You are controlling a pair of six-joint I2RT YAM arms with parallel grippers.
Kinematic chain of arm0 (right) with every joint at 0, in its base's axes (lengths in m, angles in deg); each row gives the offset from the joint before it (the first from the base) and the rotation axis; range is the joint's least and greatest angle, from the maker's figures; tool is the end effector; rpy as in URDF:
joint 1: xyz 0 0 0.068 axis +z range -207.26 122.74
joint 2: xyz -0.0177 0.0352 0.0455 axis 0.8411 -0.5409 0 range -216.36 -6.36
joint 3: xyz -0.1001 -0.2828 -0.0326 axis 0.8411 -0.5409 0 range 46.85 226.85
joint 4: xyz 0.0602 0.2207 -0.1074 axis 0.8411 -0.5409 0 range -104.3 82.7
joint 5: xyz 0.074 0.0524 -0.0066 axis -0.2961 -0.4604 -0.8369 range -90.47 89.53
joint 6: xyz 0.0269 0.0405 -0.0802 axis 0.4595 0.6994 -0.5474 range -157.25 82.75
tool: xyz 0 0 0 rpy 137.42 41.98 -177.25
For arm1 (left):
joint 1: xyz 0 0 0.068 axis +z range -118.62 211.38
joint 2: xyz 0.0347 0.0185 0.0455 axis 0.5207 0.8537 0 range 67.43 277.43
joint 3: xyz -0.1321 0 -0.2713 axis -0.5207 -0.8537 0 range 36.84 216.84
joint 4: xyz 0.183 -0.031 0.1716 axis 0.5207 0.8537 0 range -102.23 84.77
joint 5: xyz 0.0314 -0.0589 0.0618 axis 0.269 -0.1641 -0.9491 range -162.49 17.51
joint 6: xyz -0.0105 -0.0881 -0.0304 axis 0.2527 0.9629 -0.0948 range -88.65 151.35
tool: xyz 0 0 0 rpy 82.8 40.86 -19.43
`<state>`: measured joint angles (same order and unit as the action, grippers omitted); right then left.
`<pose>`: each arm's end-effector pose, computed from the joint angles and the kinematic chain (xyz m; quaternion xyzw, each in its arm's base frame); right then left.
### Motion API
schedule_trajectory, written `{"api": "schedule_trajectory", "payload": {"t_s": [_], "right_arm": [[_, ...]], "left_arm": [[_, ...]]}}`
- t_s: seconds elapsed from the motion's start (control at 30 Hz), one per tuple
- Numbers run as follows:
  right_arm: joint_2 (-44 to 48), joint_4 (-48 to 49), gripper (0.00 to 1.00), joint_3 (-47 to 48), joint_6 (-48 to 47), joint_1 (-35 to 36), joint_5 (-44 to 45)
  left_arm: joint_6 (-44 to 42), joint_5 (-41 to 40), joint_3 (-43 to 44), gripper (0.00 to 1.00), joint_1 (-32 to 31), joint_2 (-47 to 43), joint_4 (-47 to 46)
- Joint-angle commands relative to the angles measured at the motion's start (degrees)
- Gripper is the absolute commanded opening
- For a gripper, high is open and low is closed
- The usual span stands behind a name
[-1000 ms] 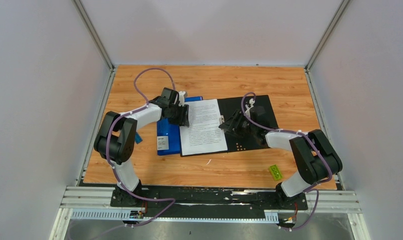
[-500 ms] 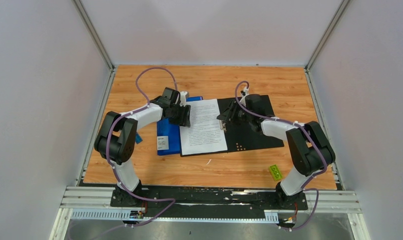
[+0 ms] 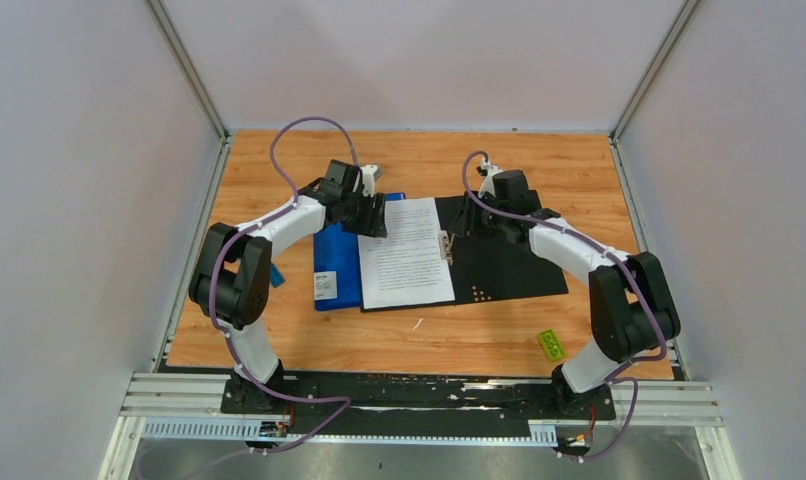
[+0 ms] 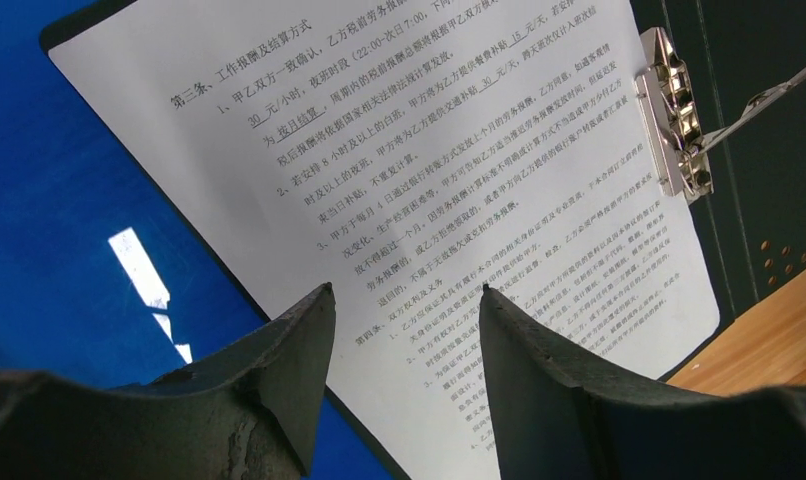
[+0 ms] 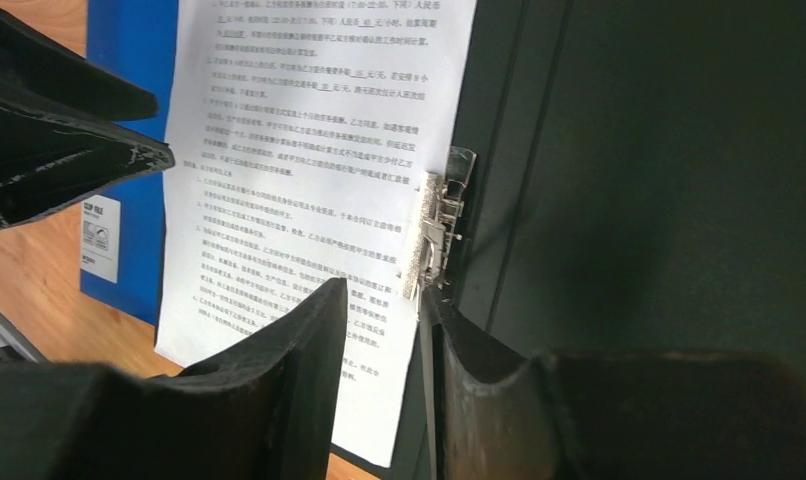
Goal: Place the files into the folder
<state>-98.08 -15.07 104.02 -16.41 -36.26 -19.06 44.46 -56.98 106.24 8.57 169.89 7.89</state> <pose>0.3367 0.1581 0.2191 -0.0666 0.9026 0.2804 0.3198 0.3663 -0.1787 0.1976 0.1219 0.9332 -0.2183 0.2582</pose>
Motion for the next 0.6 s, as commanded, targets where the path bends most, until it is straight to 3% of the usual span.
{"api": "schedule_trajectory", "payload": {"t_s": [0.0, 0.57], "right_arm": [[0.1, -4.0, 0.32, 3.7, -6.4, -1.4, 1.0], [-7.0, -5.1, 0.2, 10.0, -9.2, -1.6, -1.0]], "left_arm": [[0.7, 0.1, 1.7, 0.63, -0.1, -1.8, 1.0], [0.8, 2.6, 1.7, 0.58, -0.2, 2.3, -2.7]]}}
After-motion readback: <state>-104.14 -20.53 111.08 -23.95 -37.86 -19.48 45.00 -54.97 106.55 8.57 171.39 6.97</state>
